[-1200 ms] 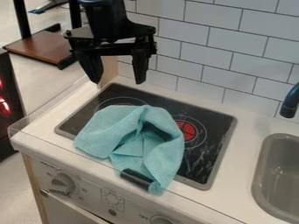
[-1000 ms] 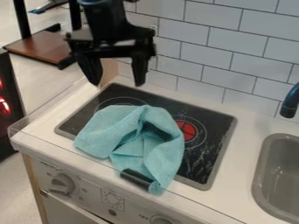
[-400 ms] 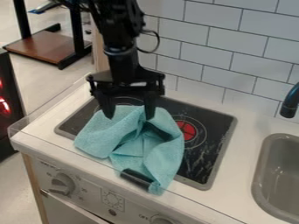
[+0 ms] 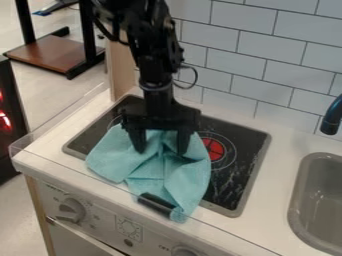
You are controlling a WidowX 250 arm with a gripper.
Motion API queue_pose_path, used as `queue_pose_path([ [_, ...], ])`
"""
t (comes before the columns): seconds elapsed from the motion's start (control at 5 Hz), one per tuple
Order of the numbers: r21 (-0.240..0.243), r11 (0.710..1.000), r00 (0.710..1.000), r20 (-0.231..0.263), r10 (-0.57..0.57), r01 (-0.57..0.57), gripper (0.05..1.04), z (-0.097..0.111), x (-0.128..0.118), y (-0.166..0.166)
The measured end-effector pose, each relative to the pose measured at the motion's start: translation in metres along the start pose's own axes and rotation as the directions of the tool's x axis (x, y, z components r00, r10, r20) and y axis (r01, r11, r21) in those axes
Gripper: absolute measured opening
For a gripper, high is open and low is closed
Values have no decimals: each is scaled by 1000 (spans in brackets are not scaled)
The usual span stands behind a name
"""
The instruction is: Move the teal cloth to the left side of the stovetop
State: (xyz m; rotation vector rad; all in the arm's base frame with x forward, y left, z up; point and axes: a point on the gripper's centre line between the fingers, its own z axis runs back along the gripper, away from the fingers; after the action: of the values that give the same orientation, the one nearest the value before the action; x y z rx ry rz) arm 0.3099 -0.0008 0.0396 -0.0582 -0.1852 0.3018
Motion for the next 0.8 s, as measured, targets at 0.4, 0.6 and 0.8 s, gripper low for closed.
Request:
queue_pose_path([
  [0.4,27,1000,1000,-30,-8,8,999,-29,5,-4],
  [0.6,38,999,1000,-21,0,1,1000,-33,15,1],
  [0.8,48,998,1000,-4,28,-28,1000,-33,25,9],
])
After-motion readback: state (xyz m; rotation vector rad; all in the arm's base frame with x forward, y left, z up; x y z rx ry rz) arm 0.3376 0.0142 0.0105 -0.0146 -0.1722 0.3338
